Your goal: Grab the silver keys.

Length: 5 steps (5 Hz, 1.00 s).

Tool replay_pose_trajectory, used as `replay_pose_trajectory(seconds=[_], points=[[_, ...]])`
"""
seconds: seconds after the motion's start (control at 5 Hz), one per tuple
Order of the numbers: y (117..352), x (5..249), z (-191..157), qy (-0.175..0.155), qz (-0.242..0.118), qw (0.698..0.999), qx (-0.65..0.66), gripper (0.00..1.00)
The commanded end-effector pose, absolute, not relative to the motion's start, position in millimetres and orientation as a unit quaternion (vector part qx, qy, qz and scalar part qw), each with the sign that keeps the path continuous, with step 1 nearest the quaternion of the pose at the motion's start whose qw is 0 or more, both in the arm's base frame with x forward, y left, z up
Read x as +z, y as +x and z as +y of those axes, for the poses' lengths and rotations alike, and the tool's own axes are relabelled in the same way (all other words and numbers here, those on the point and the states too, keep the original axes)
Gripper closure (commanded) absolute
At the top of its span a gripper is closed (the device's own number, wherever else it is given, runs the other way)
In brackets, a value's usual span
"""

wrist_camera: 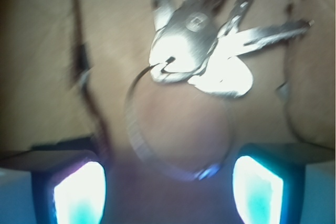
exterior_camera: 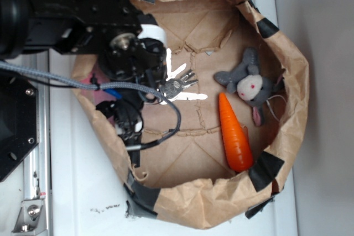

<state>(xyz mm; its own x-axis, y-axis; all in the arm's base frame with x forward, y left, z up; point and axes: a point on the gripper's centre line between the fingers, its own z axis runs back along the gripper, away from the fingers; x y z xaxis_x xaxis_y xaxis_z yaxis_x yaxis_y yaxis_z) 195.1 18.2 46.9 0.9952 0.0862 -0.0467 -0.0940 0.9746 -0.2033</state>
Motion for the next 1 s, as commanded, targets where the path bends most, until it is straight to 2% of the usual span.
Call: replay_pose_trajectory(seconds=[0.0, 0.4, 0.8], points=[[212.8, 65.1, 25.0, -0.112, -0.014, 0.993, 0.047, 0.0], [216.7, 65.7, 14.0, -0.136, -0.012, 0.99, 0.047, 0.0], [220.1, 58.0, 3.9, -0.134, -0.006, 0.99, 0.05, 0.0]])
